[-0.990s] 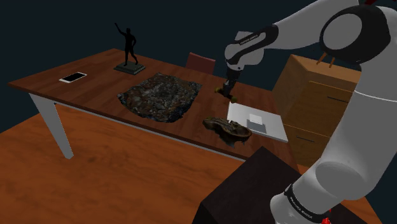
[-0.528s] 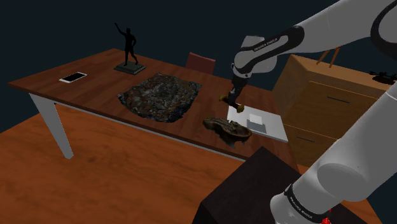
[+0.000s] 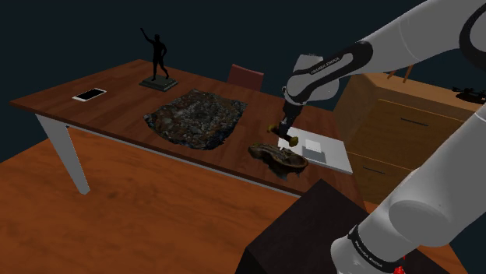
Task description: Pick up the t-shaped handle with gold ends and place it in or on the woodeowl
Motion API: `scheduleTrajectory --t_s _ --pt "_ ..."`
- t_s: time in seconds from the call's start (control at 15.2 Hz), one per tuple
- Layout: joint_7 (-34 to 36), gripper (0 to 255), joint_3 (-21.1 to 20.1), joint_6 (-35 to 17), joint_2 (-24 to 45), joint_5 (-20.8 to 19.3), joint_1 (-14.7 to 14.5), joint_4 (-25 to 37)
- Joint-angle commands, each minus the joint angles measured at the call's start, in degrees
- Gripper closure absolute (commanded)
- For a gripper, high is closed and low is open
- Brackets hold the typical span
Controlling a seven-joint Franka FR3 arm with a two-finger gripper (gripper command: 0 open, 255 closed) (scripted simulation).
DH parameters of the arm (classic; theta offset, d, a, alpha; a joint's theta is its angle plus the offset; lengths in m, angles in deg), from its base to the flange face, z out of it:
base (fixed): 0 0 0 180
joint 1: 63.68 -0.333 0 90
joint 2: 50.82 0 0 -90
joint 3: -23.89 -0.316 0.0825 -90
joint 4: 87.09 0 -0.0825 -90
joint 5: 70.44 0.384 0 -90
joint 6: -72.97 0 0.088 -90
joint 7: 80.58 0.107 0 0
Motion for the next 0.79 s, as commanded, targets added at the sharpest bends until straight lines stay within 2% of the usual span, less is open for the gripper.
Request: scheduleTrajectory --t_s 0.0,0.46,0.73 --pt "-0.2 255 0.0 -1.8 1.2 0.3 0.0 -0.5" --pt "-1.2 255 -0.2 -7.4 5.9 1.9 0.1 -1.6" --pt "-1.2 255 -0.2 -7.4 5.9 1.9 0.1 -1.6"
